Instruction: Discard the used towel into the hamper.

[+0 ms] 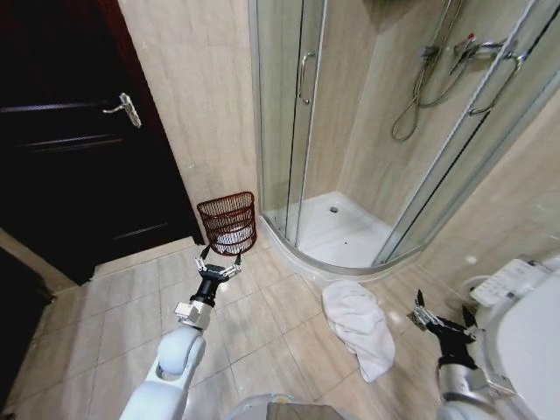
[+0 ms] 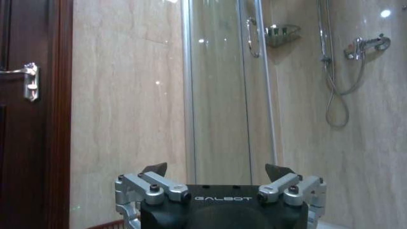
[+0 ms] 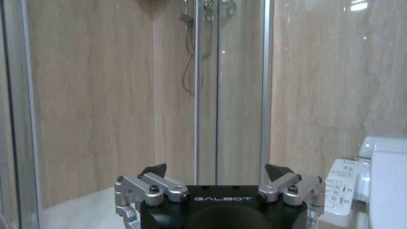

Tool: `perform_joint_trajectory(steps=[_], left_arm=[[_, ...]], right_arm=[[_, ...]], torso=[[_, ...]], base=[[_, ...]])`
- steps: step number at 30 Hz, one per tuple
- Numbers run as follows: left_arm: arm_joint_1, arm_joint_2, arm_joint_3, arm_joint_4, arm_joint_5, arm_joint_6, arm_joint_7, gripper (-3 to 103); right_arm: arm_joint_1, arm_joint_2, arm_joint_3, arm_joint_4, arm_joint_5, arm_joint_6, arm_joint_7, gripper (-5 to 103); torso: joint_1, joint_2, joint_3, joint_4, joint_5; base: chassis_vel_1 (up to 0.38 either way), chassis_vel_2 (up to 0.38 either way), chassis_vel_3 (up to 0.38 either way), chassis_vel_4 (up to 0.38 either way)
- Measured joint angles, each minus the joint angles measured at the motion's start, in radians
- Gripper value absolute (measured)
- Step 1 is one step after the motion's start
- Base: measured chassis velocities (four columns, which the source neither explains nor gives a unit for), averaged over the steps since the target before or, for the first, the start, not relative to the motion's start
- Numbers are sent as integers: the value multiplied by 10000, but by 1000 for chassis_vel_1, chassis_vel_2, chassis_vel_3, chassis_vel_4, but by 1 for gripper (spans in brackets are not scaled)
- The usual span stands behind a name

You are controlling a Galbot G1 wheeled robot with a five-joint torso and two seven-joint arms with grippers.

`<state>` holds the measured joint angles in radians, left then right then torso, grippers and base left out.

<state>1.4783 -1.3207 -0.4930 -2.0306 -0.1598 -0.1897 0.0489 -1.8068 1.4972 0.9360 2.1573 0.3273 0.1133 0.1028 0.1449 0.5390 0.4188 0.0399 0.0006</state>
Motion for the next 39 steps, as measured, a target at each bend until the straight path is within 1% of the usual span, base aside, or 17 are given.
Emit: perform_joint_trajectory(steps=[2, 5, 8, 10, 15, 21, 27, 28, 30, 31, 33, 36, 37, 39], left_arm=[[16, 4, 94, 0, 11, 0, -43, 100], [12, 15, 226, 18, 11, 0, -65, 100], [-30, 29, 342, 75, 3, 20, -72, 100], [-119, 47, 463, 164, -4, 48, -72, 100], [-324, 59, 671, 310, -3, 72, -72, 100], [-418, 66, 772, 322, -4, 218, -73, 100], [-424, 71, 777, 237, -85, 367, 80, 100], [-425, 70, 779, 172, -202, 491, 184, 100], [-460, 70, 874, 14, -729, 873, 407, 100], [-460, 70, 874, 14, -729, 873, 407, 100], [-589, 78, 974, -38, -1066, 1128, 602, 100], [-703, 94, 1013, -67, -1135, 1265, 696, 100], [-765, 99, 1018, -133, -1136, 1387, 647, 100], [-806, 108, 1027, -159, -1126, 1456, 564, 100]], right_arm=[[0, 36, 4, -39, 0, 98, -15, 100], [-12, 135, -14, -67, -12, 208, -30, 100], [-55, 228, -22, -72, -122, 341, -35, 100], [-102, 317, 17, -55, -265, 438, -66, 100], [-269, 401, 314, -21, -263, 732, -100, 100], [-458, 423, 432, -12, -224, 845, -114, 100], [-348, 550, 274, 67, -238, 863, -120, 100], [-318, 573, 259, 116, -222, 854, -162, 100], [-290, 658, 261, 277, -113, 822, -318, 100], [-290, 658, 261, 277, -113, 822, -318, 100], [-341, 724, 285, 454, -57, 805, -452, 100], [-491, 731, 293, 676, -53, 691, -624, 100], [-575, 730, 192, 920, -74, 596, -713, 100], [-624, 735, 129, 1052, -110, 563, -743, 100]], torso=[[-1, 0, -1, -2, -13], [-1, 0, -1, -6, -4], [-1, 0, -1, -7, -10], [0, 0, 0, -3, -3], [0, 0, 0, -4, -4], [0, 0, 0, -5, -5], [20, 48, 29, -5, -6], [34, 82, 49, -5, -6], [78, 193, 115, -4, -6], [78, 193, 115, -4, -6], [126, 311, 185, -6, -6], [172, 416, 246, -7, -6], [212, 510, 298, -7, -6], [237, 572, 333, -6, -7]], base=[[63, 11, -55, -10], [69, 45, -84, -21], [24, 11, -37, -9], [0, 0, 0, 0], [0, 0, 0, 0], [0, 0, 0, 0], [0, 0, 0, 0], [0, 0, 0, 0], [0, 0, 0, 0], [0, 0, 0, 0], [0, 0, 0, 0], [0, 0, 0, 0], [0, 0, 0, 0], [0, 0, 0, 0]])
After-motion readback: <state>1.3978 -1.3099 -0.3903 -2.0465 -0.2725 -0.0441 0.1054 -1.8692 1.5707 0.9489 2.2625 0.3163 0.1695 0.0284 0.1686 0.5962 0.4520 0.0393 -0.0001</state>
